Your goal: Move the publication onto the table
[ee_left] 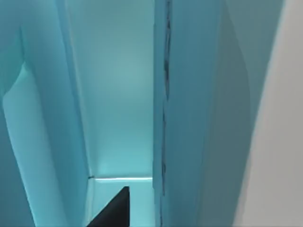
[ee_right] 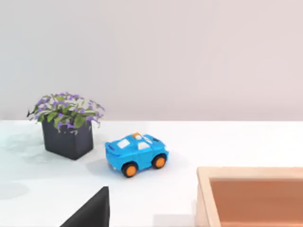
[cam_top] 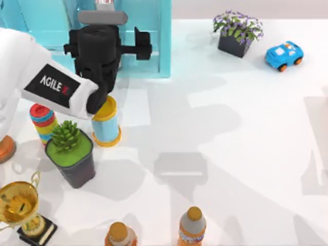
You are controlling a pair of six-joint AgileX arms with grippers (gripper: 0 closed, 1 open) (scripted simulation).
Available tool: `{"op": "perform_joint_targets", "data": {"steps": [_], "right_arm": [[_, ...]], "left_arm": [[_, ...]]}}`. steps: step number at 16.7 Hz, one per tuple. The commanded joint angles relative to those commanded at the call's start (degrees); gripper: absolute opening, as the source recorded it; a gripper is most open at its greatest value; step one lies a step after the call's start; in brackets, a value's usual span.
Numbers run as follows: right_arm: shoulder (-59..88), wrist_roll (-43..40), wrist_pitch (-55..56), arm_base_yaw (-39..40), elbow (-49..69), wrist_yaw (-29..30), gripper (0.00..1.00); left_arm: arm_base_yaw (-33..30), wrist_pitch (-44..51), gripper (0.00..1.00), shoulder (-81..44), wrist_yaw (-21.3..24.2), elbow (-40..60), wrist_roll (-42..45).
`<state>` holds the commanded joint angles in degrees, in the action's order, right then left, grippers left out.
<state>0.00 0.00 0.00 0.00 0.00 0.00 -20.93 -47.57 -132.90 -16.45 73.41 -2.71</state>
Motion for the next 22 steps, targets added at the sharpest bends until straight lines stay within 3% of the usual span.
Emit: {"op": "perform_joint_targets", "data": {"steps": [3,16,22], "right_arm": [[0.0,0.0,0.0,0.0,0.0,0.0,1.0],[0.0,0.0,0.0,0.0,0.0,0.0,1.0],[0.0,0.0,0.0,0.0,0.0,0.0,1.0]], "left_arm": [[0.0,0.0,1.0,0.0,0.0,0.0,0.0],[0.0,0.0,0.02,0.0,0.0,0.0,0.0],[0.0,0.0,0.0,0.0,0.0,0.0,0.0]]}}
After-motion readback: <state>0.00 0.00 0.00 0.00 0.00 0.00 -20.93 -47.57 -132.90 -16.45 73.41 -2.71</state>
